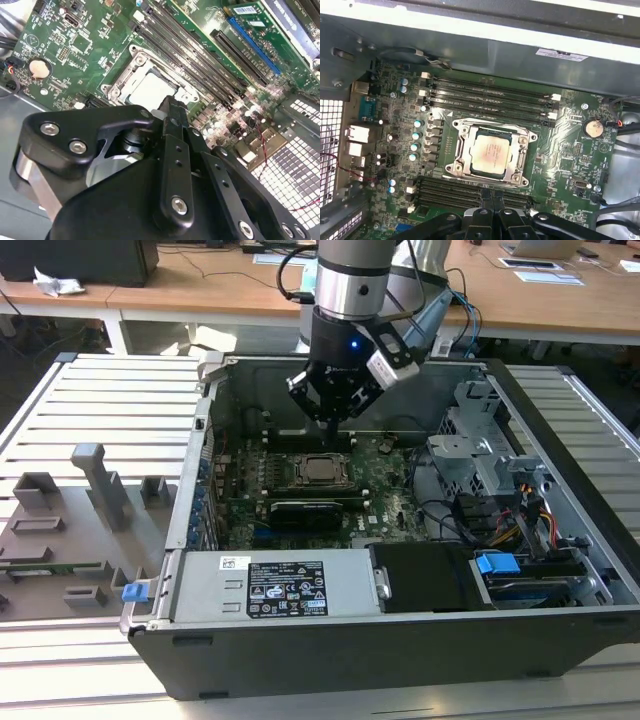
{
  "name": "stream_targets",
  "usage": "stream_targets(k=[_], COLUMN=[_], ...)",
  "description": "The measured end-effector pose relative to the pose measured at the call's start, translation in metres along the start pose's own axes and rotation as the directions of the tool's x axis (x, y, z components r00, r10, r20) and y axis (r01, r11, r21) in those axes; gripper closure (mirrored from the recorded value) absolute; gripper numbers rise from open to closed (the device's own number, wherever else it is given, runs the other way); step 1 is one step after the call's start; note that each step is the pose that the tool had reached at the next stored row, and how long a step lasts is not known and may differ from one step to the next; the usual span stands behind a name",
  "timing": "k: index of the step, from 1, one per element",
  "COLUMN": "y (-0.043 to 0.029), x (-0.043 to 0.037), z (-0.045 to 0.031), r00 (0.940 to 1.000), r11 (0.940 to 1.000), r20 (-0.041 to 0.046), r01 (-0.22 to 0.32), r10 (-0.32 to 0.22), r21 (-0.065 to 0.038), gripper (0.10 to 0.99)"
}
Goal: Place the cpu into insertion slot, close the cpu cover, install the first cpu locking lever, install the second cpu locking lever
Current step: 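Install the second cpu locking lever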
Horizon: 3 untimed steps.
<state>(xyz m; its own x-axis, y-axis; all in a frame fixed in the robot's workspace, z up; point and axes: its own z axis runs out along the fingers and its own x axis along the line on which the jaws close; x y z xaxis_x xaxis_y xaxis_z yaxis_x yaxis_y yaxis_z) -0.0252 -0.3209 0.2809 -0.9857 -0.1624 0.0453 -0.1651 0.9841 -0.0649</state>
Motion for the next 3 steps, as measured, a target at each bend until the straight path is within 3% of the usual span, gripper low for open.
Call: stream_targets(k=[3], y=[0.0], x=[0.0], z=[0.0], r00=[1.0], r11=[1.0], r20=[0.0], r01=[0.0], r10=[0.0], r21=[0.0], gripper=[0.98])
